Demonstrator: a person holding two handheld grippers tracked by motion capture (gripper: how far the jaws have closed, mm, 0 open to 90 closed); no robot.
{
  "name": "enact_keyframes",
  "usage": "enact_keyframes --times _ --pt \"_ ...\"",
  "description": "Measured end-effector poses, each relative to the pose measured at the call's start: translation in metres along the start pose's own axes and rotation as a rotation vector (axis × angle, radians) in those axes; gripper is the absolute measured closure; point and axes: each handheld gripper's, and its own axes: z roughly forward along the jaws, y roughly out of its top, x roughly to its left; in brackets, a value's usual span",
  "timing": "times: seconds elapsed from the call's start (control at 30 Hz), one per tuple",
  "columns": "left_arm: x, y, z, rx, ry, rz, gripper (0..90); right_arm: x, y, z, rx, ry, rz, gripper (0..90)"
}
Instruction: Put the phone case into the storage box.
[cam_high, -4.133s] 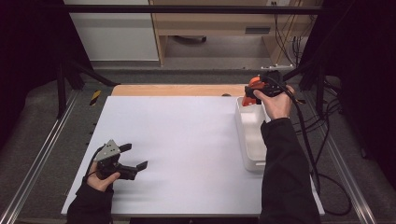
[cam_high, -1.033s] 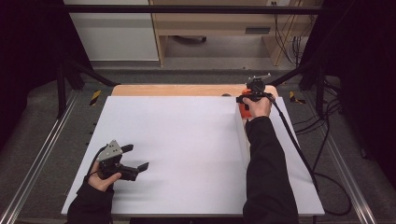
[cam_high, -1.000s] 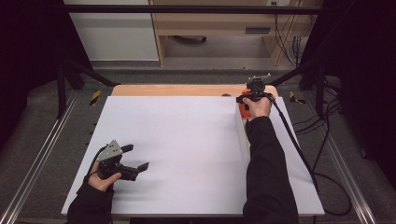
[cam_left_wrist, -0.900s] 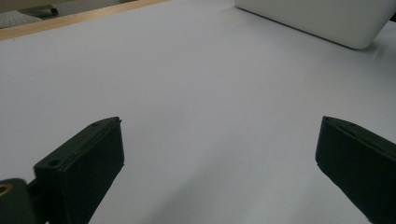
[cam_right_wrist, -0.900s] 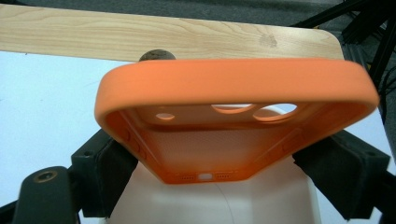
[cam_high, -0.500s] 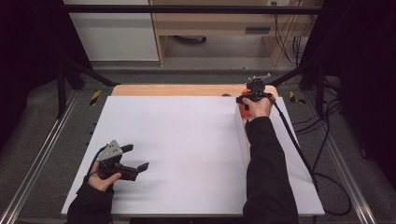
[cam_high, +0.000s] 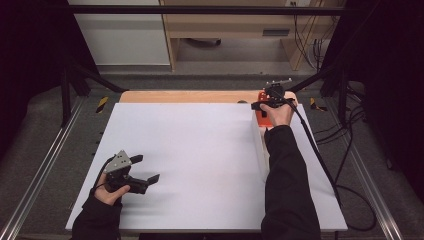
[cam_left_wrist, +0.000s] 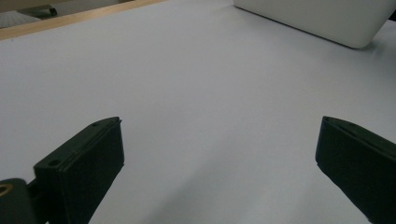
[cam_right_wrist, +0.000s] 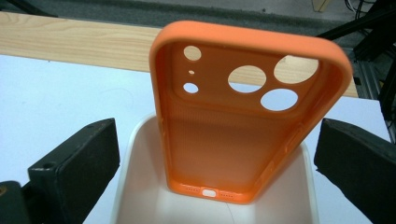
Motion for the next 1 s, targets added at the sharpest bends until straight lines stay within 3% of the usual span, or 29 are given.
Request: enact_keyframes --times 0.23,1.0 --pt "0.0 0.0 -0.001 -0.004 0.004 -0.003 0.8 0.001 -0.001 -0.012 -0.017 0.018 -0.018 0.7" --pt "-0.002 0.001 -0.001 -0.008 0.006 0.007 0.7 0.007 -0.04 -0.107 -0.261 0.225 -0.121 0.6"
